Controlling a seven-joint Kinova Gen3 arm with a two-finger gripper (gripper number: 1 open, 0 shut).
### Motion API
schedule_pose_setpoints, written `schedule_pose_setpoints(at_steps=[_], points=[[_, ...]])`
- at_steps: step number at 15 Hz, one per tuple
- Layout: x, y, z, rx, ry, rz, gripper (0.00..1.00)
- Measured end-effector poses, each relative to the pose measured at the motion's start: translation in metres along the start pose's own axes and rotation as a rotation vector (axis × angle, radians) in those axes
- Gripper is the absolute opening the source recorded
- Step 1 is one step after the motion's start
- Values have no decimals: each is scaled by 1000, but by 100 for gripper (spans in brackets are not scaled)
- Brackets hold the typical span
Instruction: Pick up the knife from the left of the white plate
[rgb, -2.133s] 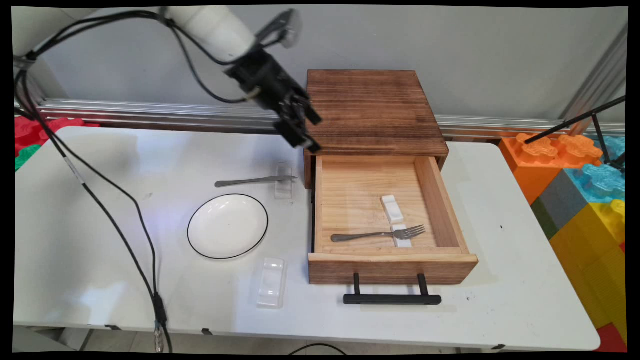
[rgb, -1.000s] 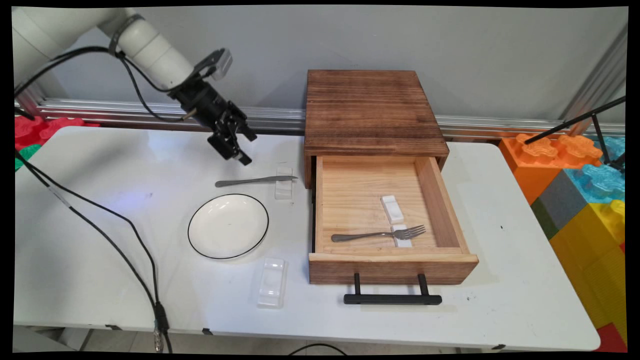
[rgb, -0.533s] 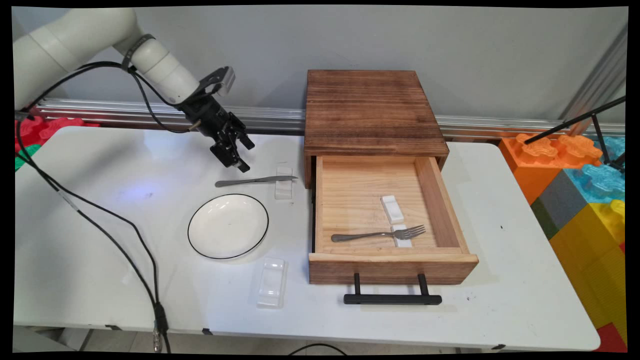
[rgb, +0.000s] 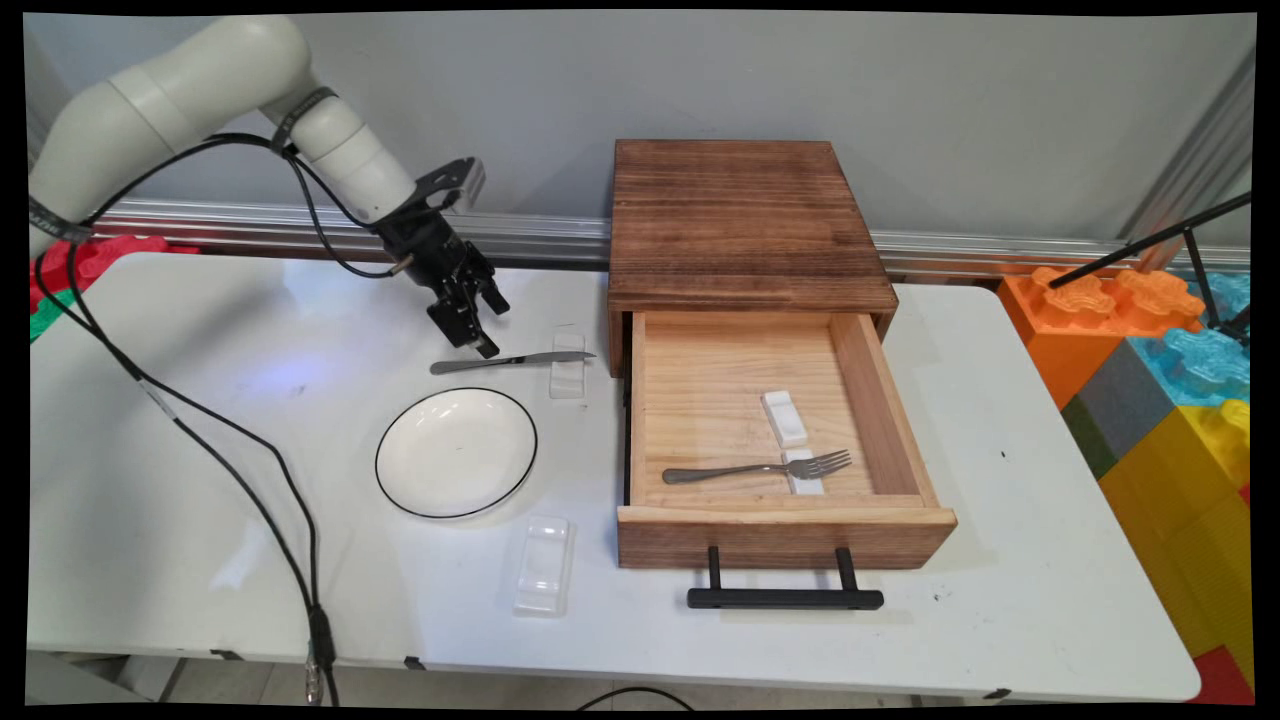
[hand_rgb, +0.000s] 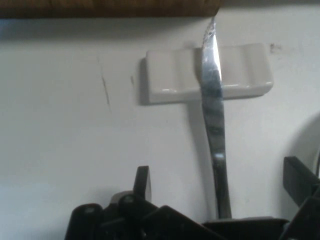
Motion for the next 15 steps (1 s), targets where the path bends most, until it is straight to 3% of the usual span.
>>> schedule_pose_setpoints(at_steps=[15], points=[[6, -4, 33, -10, -38, 26, 100]])
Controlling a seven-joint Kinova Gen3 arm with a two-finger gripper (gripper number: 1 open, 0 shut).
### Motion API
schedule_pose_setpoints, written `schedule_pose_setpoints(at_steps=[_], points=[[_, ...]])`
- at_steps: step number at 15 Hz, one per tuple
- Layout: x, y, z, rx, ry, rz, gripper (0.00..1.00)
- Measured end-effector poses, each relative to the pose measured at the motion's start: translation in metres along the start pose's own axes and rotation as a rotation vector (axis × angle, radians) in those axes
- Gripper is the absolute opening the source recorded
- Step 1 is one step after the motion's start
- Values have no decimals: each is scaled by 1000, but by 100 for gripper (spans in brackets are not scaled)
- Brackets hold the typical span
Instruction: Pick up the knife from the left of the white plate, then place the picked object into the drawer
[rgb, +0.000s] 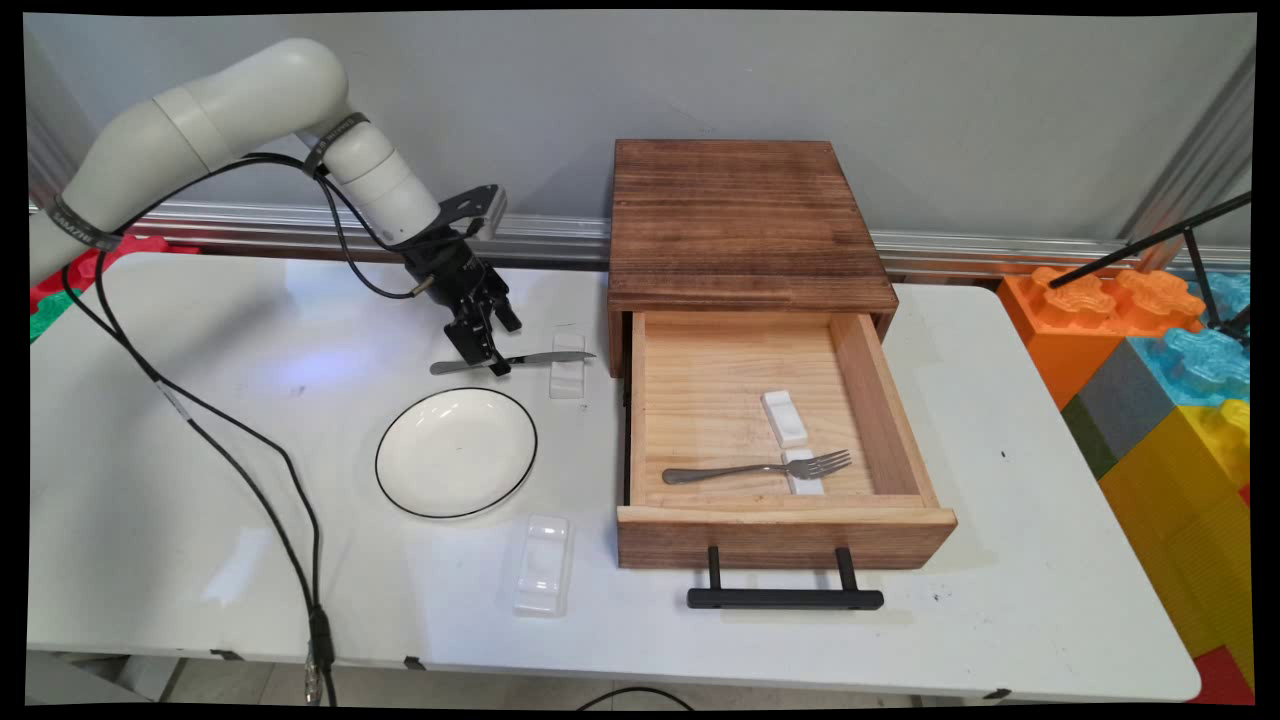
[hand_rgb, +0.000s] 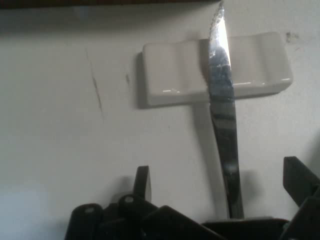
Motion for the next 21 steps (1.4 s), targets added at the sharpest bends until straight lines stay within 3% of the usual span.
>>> schedule_pose_setpoints(at_steps=[6, 7, 21], points=[[3, 0, 6, 9, -4, 17, 100], [3, 1, 7, 10, -5, 22, 0], [2, 11, -1, -3, -29, 30, 0]])
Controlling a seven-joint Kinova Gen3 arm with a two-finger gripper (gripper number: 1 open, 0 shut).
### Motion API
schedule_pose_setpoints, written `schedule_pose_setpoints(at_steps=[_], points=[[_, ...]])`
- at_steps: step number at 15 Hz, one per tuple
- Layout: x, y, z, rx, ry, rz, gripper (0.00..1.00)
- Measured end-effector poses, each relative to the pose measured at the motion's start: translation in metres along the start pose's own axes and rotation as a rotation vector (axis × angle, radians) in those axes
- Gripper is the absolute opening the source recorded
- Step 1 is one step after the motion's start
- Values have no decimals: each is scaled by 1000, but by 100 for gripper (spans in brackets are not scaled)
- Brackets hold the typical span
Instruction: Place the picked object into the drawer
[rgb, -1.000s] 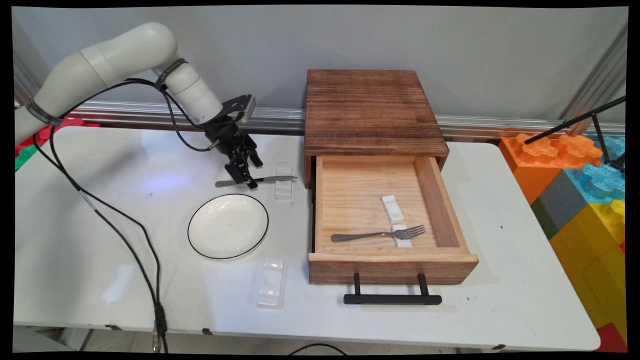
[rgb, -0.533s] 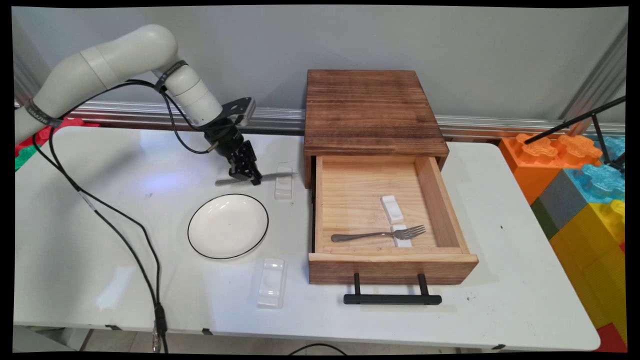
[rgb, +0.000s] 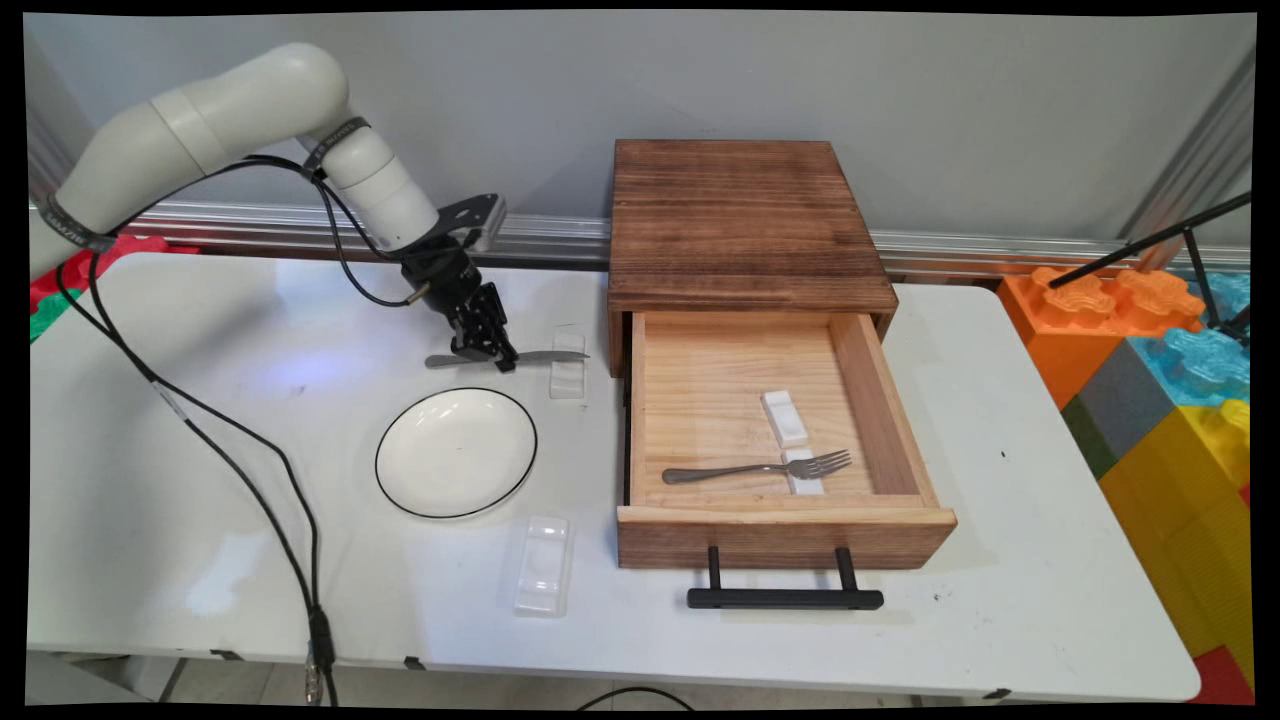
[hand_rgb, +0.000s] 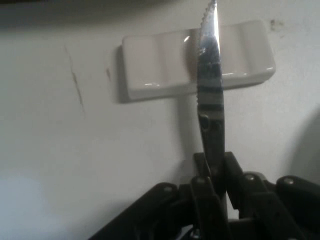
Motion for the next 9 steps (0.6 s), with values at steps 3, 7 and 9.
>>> schedule_pose_setpoints(at_steps=[3, 7, 9], points=[[1, 0, -13, 1, -1, -3, 0], [7, 5, -41, -6, 4, -23, 0], [12, 10, -55, -13, 8, -31, 0]])
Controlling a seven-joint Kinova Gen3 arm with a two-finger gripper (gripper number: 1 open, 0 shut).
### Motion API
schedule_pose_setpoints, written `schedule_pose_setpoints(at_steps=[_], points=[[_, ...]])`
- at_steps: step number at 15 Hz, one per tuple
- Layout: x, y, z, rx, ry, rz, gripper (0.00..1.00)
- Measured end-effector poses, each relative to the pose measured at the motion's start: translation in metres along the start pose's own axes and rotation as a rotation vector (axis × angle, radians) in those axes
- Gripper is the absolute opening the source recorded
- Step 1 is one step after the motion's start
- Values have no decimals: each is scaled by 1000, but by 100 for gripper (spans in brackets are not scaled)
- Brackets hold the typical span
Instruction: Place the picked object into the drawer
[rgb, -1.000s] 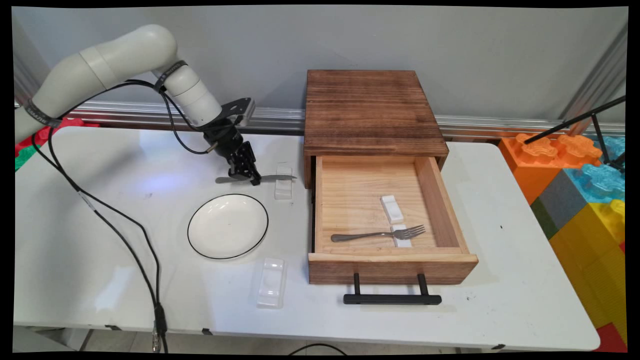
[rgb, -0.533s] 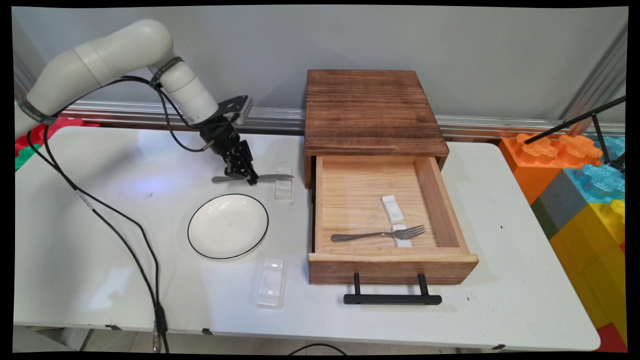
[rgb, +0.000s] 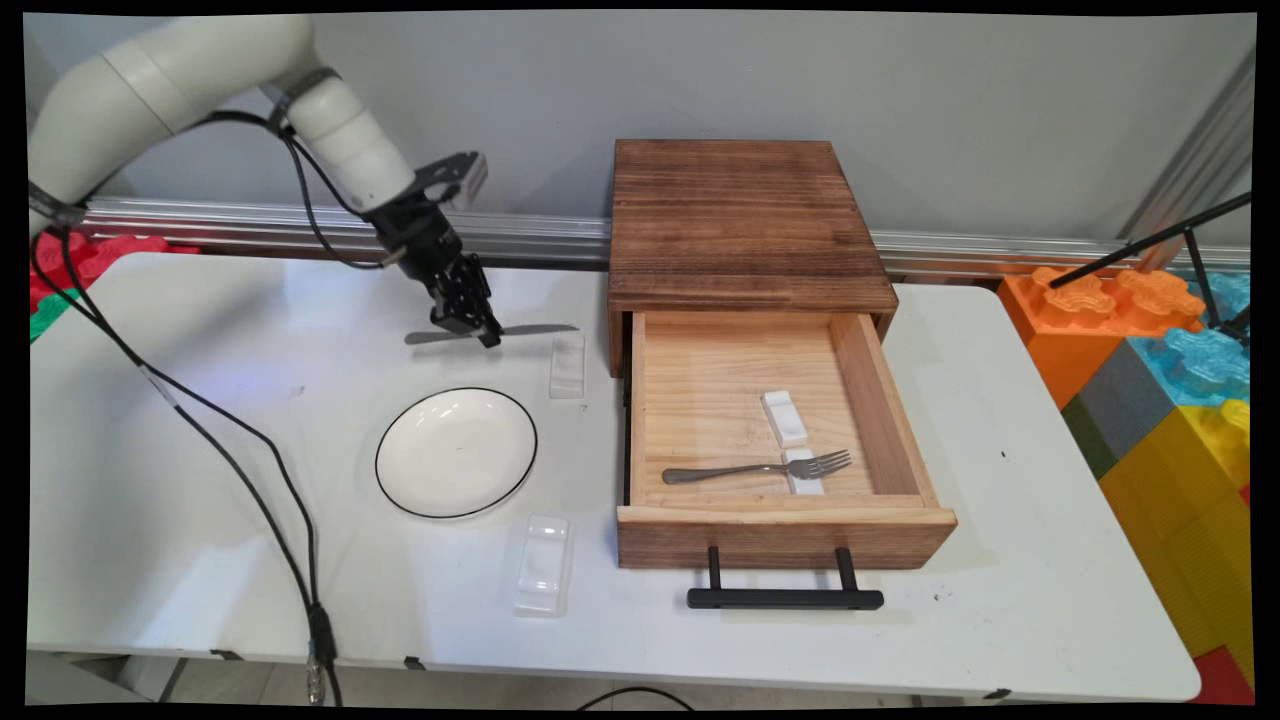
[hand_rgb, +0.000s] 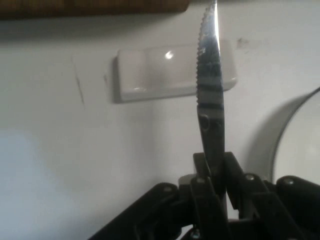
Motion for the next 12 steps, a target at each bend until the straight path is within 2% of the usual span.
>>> schedule_pose_setpoints(at_steps=[3, 6, 12], points=[[12, 11, -24, -15, 10, -7, 0], [36, 30, -51, -41, 29, 4, 0], [86, 61, -72, -67, 77, 19, 0]])
